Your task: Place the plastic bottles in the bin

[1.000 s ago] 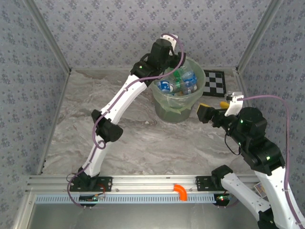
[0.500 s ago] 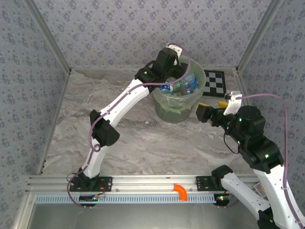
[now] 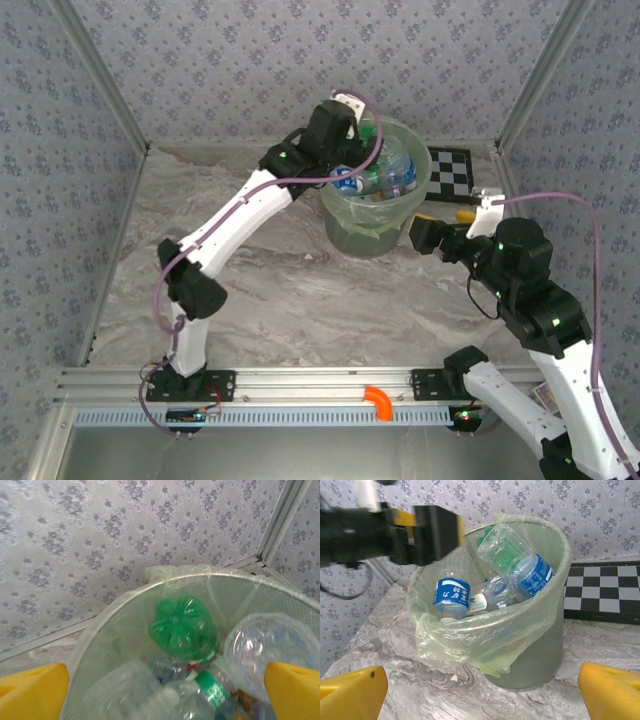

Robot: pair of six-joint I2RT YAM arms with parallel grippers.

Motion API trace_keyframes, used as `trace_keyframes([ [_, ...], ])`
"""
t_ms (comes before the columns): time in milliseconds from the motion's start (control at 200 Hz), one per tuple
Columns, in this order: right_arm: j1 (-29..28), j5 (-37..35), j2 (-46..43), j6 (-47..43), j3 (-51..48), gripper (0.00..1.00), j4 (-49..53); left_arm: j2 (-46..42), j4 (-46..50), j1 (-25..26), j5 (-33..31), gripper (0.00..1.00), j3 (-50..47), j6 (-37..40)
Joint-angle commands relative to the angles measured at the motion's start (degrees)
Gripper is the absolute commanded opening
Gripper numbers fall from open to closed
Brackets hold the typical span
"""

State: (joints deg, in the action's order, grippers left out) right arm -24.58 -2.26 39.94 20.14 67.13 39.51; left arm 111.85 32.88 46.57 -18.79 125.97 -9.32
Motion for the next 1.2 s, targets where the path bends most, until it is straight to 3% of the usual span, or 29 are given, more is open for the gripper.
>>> trace_keyframes([
  [0,0.65,-2.07,0.44,-0.45,-1.77,1.00,-1.04,-10.31,-2.18,-1.33,-2.30,1.00,-6.47,-2.88],
  [370,7.06,-7.87,-0.13,0.17,-12.61,1.00,-4.84,-43.16,-7.96,-8.70,-10.14,1.00,-47.14,-9.01],
  [670,16.28,-11.20,0.54,0.27,-28.16,1.00,-18.78,-65.24,-13.32,-21.16,-12.94,1.00,-77.34,-10.42],
  [780,18.26,-14.05,2.61,-0.65,-32.77,1.00,-25.51,-65.44,-14.20,-26.67,-12.09,1.00,-84.12,-10.42],
  [910,19.16,-17.85,6.64,-5.86,-39.86,1.00,-40.67,-59.96,-16.87,-32.71,-13.93,1.00,-88.41,-14.20],
  [1015,19.78,-19.92,11.94,-10.03,-44.72,0.99,-53.95,-56.68,-21.89,-39.52,-9.78,1.00,-90.65,-16.29],
  [1094,20.80,-20.74,16.88,-11.86,-45.11,1.00,-58.26,-53.90,-27.34,-44.06,-7.40,1.00,-92.25,-12.61],
  [1199,22.57,-20.78,23.00,-11.83,-45.72,0.99,-63.35,-48.44,-34.59,-46.43,-11.41,1.00,-93.65,-4.56],
])
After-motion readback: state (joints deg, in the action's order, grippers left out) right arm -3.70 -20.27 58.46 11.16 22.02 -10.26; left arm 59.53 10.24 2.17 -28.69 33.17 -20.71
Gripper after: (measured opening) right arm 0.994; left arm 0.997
